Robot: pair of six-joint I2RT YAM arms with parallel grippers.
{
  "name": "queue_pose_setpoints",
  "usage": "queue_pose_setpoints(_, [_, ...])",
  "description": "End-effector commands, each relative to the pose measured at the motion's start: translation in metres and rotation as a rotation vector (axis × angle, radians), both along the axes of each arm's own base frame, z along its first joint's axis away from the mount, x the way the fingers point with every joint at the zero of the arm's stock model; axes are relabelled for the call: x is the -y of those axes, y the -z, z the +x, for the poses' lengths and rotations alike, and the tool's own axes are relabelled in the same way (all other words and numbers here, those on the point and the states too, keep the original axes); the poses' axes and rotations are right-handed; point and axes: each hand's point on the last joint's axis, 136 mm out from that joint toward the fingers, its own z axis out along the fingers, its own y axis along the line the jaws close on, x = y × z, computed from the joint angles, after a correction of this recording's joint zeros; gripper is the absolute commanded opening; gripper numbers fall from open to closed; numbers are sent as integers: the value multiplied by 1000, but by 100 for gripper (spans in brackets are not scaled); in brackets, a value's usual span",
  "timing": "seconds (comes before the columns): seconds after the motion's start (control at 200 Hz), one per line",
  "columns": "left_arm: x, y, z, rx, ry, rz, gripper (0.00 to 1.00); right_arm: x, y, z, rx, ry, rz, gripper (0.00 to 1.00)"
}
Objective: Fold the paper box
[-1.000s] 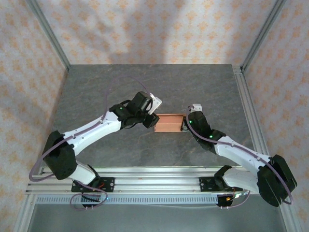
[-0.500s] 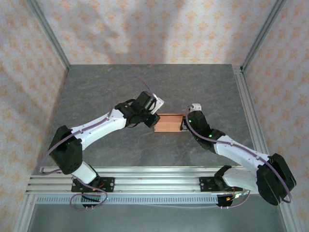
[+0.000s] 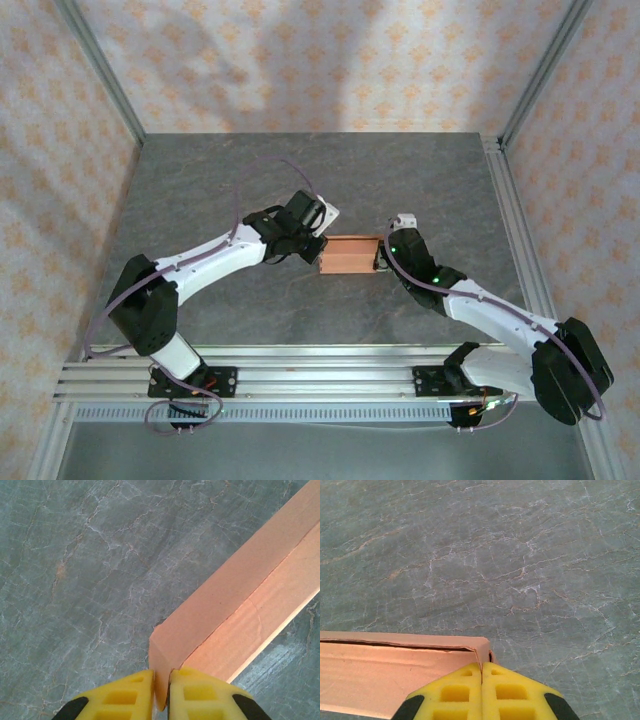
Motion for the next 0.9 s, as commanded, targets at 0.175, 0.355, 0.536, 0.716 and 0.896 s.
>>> queue_pose_setpoints(0.175, [6, -14, 9, 15, -28, -49, 5, -3, -4, 1, -7, -7, -7, 0])
queue_pose_setpoints(0.355, [4, -22, 14, -1, -94, -55, 0, -4, -3, 1, -11, -11, 1, 0])
queue_pose_setpoints(0.536, [4, -23, 15, -53, -164, -65, 0, -5, -3, 2, -13, -15, -5, 0])
queue_pose_setpoints(0.716, [7, -21, 12, -115, -246, -108, 0, -6, -4, 3, -11, -14, -8, 0])
queue_pose_setpoints(0.896, [12, -21, 12, -163, -306, -150, 0, -6, -2, 4, -16, -15, -17, 0])
